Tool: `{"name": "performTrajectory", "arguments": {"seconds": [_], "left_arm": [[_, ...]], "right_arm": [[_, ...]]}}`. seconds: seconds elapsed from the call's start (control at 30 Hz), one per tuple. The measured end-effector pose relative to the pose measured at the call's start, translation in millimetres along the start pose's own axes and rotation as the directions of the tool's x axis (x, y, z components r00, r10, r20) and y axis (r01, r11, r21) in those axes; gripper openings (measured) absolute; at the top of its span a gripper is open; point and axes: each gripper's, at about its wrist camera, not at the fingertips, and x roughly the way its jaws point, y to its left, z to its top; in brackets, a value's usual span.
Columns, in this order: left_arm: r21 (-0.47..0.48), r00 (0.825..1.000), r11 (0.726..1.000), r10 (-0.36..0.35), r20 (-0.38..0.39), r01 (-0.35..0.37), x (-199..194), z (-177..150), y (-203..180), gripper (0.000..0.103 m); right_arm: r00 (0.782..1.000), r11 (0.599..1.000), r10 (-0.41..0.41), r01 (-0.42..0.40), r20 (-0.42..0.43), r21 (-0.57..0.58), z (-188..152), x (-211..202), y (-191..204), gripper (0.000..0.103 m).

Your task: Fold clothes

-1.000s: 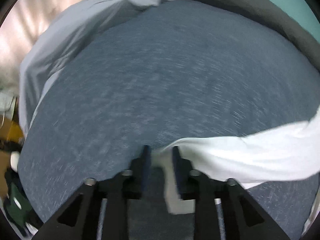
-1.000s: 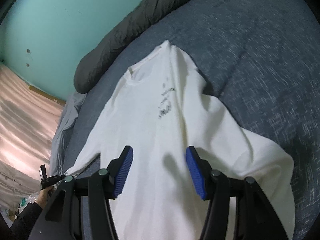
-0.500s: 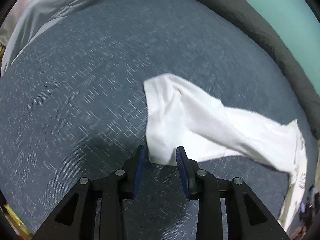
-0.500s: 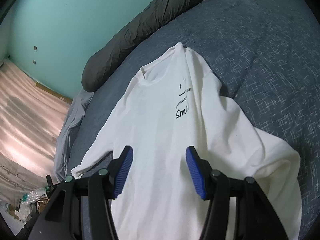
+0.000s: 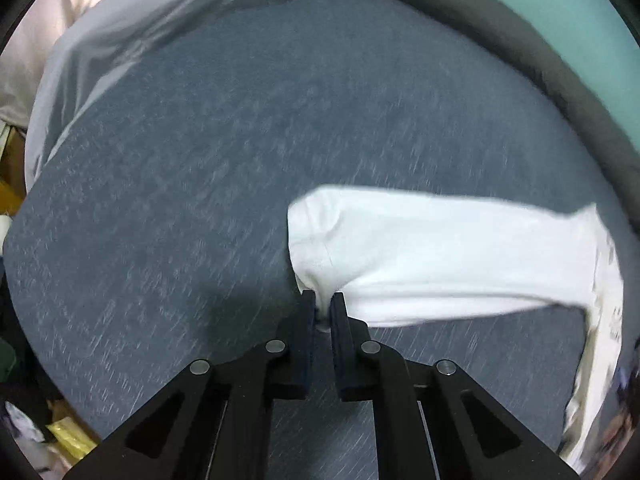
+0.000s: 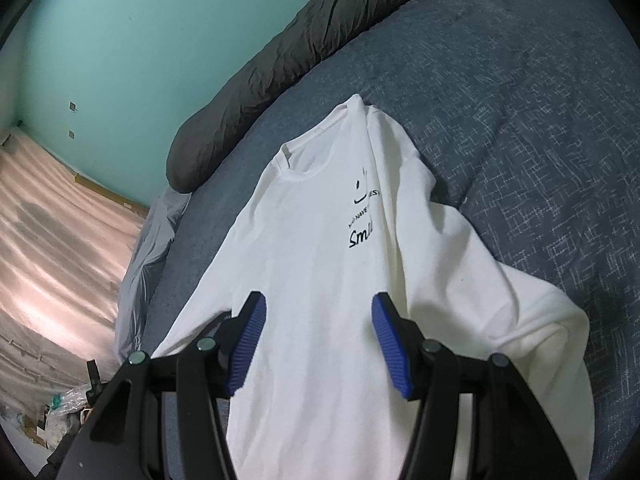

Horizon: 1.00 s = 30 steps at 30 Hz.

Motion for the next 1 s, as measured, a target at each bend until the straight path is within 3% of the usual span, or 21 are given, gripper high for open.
{"name": "performTrajectory", "arguments": {"seconds": [0.2, 0.37, 0.57, 0.7, 0.83, 1.0], "left_arm": [[-0.039, 0.999, 0.999, 0.024, -0.045, -0.026, 32.8, -13.1, 8.2, 0.008], [0.006, 0.995, 0.996, 0.087, -0.051, -0.087, 45.2, -12.4, -3.4, 0.008], [-0.048, 0.996, 0.995, 0.088, -0.017, -0.089, 26.3, -15.9, -6.1, 0.019], [-0.086, 0.990, 0.990, 0.119, 0.072, -0.113, -7.8, -23.6, -20.8, 0.026], [-0.026, 0.991, 0.999, 0.046, 0.128, -0.043, -32.4, -37.1, -69.7, 0.026], [0.064, 0.984, 0.988, -0.148, 0.098, 0.142, -32.8, -67.6, -164.9, 0.033]], "right_arm": [[1.000, 1.000, 0.011, -0.011, 0.004, -0.014, -1.9, -2.7, 6.3, 0.056], [1.000, 1.000, 0.003, -0.003, 0.000, -0.006, -0.6, -1.5, 1.9, 0.056], [1.000, 1.000, -0.006, 0.006, -0.017, 0.015, 2.8, -0.7, -6.8, 0.056], [1.000, 0.999, -0.015, 0.016, -0.025, 0.030, 3.2, -6.0, -13.1, 0.056], [1.000, 0.999, -0.024, 0.024, -0.012, 0.042, 7.3, -17.6, -20.2, 0.056], [0.999, 0.997, -0.040, 0.041, -0.007, 0.059, 9.3, -30.5, -32.5, 0.056]]}}
